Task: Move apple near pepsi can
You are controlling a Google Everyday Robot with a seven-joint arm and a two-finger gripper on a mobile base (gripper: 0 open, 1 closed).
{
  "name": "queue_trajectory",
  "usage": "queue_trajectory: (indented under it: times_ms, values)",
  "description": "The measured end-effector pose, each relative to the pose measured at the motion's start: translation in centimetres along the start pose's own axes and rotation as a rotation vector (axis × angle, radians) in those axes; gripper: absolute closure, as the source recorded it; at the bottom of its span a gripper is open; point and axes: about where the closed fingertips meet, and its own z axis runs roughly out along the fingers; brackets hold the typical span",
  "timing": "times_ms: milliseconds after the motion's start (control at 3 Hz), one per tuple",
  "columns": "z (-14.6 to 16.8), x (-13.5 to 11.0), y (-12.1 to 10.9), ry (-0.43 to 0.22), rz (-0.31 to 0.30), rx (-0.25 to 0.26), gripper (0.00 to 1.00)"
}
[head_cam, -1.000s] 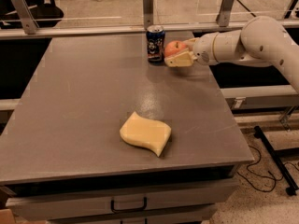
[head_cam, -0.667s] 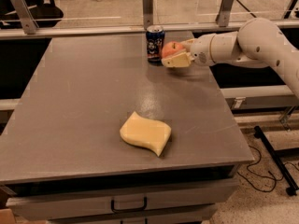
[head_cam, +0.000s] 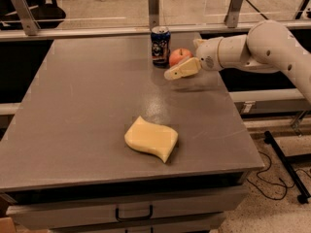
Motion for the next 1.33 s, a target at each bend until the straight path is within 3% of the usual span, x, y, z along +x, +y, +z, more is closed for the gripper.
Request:
queue_trajectory:
  times_ms: [333,667,1000,1333]
  values:
    - [-5.4,-2.6,0.1,0.005,-0.065,0.050,0.00]
    - [-14.8,-7.6,1.4,0.073,-0.212,0.147,0.00]
    - [-24.7,-14.7,4.4,0.178,-0.389,0.246,0.00]
    - [-27.5,-17.5,6.9,0.200,-0.443,0.251,0.00]
